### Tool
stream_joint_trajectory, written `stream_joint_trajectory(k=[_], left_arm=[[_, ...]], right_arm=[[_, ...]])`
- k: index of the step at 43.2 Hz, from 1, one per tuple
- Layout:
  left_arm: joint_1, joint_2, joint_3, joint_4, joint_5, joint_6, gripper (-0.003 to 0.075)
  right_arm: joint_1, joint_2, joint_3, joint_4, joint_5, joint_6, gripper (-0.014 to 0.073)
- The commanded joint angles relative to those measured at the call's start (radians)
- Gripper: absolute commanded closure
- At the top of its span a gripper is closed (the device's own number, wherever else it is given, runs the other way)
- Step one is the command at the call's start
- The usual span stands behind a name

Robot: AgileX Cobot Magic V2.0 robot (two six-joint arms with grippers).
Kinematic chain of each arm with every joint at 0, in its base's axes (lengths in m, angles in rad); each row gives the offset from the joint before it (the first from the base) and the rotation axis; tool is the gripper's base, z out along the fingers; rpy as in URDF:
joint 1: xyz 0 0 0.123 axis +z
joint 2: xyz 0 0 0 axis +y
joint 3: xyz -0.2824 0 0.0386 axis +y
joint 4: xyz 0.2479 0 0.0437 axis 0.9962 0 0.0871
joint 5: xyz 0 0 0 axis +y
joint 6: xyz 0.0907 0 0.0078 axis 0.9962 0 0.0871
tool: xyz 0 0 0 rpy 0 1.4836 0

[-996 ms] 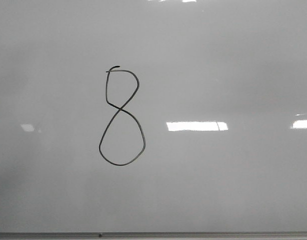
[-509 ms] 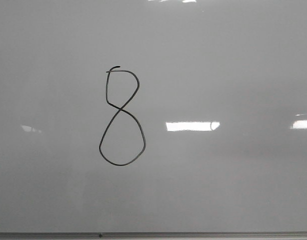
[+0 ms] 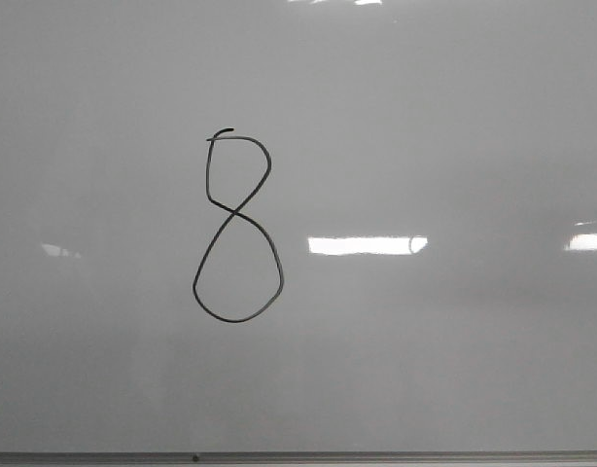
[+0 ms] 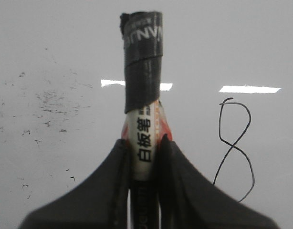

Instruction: Write number 8 on whiteboard

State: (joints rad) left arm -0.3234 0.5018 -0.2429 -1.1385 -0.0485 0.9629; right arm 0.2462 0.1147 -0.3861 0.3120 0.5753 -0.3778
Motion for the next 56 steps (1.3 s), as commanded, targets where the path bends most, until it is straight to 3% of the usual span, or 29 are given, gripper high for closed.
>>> stream_joint_trajectory(k=[1, 10, 13, 17, 24, 28, 37, 44, 56], left_arm=[[-0.001, 0.001, -0.029, -0.002, -0.041, -0.010, 0.0739], [-0.001, 0.004, -0.017, -0.001, -0.079, -0.010, 0.0739], [-0.001, 0.019, -0.010, 0.091, -0.090, -0.063, 0.0739], [-0.001, 0.054, -0.006, 0.302, -0.127, -0.350, 0.0739], [-0.001, 0.129, -0.006, 0.858, -0.257, -0.902, 0.0739], [0.015, 0.201, -0.006, 1.040, -0.346, -1.092, 0.0739], [0.162, 0.425, -0.006, 1.117, -0.540, -1.121, 0.0739], [0.269, 0.624, -0.010, 1.217, -0.725, -1.256, 0.0739], [0.291, 0.936, -0.081, 1.271, -0.887, -1.272, 0.0739]], right_arm=[[-0.007, 0.011, -0.023, 0.010, -0.078, 0.001, 0.0662], [-0.007, 0.011, -0.023, 0.010, -0.078, 0.001, 0.0662], [-0.007, 0.011, -0.023, 0.010, -0.078, 0.001, 0.0662], [-0.007, 0.011, -0.023, 0.010, -0.078, 0.001, 0.0662], [-0.007, 0.011, -0.023, 0.010, -0.078, 0.001, 0.0662], [-0.007, 0.011, -0.023, 0.010, -0.078, 0.001, 0.0662], [-0.007, 0.011, -0.023, 0.010, -0.078, 0.001, 0.0662], [-0.007, 0.011, -0.023, 0.010, -0.078, 0.001, 0.0662], [-0.007, 0.011, -0.023, 0.010, -0.078, 0.001, 0.0662]])
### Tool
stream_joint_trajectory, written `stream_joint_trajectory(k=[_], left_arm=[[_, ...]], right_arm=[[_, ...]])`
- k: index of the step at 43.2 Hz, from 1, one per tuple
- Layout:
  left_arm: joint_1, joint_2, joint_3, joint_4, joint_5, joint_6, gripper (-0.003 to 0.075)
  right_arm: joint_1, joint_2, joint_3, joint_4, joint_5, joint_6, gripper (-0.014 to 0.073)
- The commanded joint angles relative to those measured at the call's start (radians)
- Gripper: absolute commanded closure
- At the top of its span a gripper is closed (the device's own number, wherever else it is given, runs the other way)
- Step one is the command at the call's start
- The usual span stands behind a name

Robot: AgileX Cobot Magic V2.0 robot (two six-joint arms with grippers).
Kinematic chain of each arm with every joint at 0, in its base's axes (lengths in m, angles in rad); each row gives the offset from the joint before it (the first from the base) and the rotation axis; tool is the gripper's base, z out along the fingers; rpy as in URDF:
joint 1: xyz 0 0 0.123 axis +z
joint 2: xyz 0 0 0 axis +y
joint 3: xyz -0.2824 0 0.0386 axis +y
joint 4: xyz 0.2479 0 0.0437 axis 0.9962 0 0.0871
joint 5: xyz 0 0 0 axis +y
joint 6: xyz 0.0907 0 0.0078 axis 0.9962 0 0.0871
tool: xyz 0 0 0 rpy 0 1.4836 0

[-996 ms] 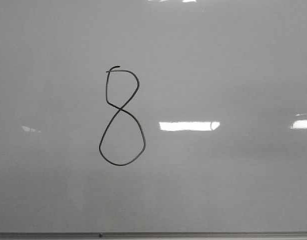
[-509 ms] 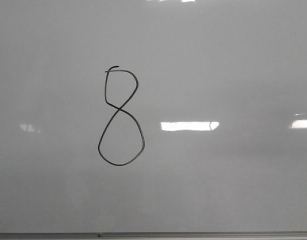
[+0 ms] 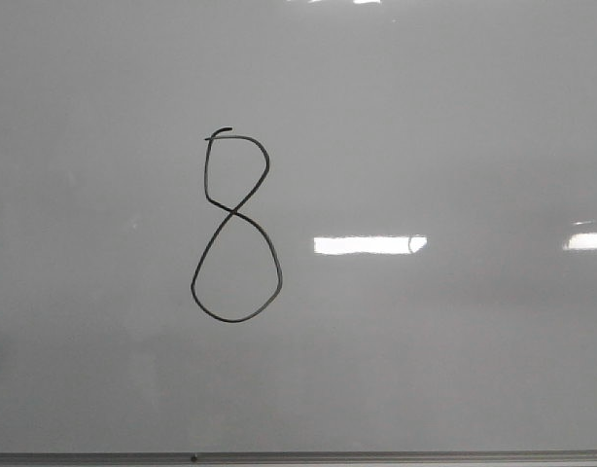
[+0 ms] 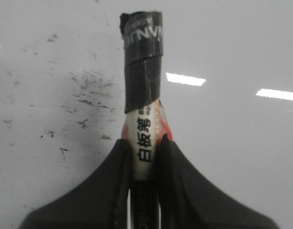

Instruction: Write number 8 on whiteboard

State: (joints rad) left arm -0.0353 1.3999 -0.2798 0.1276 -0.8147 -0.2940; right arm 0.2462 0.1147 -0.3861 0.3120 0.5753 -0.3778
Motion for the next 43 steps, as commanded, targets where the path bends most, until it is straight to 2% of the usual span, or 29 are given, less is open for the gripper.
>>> stream_joint_trajectory(k=[1, 12, 19, 30, 43], left_arm=[[0.002, 0.060, -0.056, 0.009, -0.123, -0.015, 0.0739], [0.002, 0.126, -0.101, 0.022, -0.122, 0.017, 0.0739], [0.002, 0.126, -0.131, 0.010, -0.033, 0.066, 0.0738], [0.002, 0.134, -0.150, 0.010, -0.009, 0.072, 0.0738], [0.005, 0.186, -0.154, 0.006, -0.050, 0.075, 0.0736]], right_arm=[[-0.007, 0.011, -0.023, 0.010, -0.078, 0.001, 0.0662], [-0.007, 0.011, -0.023, 0.010, -0.078, 0.001, 0.0662], [-0.007, 0.011, -0.023, 0.010, -0.078, 0.001, 0.0662], [-0.007, 0.011, -0.023, 0.010, -0.078, 0.001, 0.0662], [-0.007, 0.011, -0.023, 0.010, -0.078, 0.001, 0.0662]])
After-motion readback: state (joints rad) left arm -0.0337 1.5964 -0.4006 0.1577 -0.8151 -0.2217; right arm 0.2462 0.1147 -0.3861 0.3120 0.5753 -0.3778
